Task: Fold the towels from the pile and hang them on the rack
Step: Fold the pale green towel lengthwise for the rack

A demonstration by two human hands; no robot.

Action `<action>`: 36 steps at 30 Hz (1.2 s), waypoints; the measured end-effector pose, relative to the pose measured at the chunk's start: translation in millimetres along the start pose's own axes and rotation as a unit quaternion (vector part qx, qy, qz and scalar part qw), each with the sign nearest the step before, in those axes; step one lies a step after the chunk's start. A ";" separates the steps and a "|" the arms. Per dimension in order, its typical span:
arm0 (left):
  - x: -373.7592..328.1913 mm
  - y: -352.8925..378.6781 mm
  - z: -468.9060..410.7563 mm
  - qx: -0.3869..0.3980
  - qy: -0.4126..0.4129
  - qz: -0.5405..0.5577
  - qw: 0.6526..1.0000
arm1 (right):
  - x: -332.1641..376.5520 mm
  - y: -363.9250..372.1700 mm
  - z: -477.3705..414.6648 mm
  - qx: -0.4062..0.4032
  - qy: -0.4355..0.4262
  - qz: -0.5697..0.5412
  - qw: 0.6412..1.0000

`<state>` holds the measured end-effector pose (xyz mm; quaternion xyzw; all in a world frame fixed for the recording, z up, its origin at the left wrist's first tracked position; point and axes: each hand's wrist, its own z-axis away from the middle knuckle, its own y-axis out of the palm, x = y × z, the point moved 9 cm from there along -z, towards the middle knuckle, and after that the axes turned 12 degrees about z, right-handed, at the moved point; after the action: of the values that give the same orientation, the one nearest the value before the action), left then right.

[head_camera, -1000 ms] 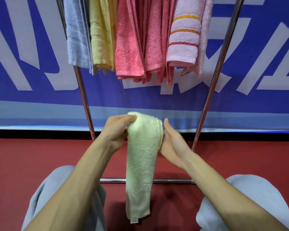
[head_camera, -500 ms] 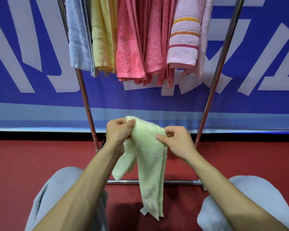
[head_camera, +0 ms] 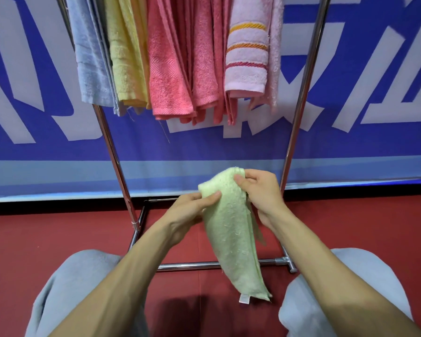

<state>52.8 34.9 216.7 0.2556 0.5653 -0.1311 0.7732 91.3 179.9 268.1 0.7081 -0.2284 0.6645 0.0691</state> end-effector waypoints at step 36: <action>-249.1 106.7 56.8 0.078 0.189 -0.288 0.935 | 168.1 -37.5 -6.7 0.265 -0.064 0.038 0.961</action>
<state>69.9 71.6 490.5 0.1609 0.7386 -0.3411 0.5588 102.9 176.9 440.1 0.7329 -0.0749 0.6567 -0.1613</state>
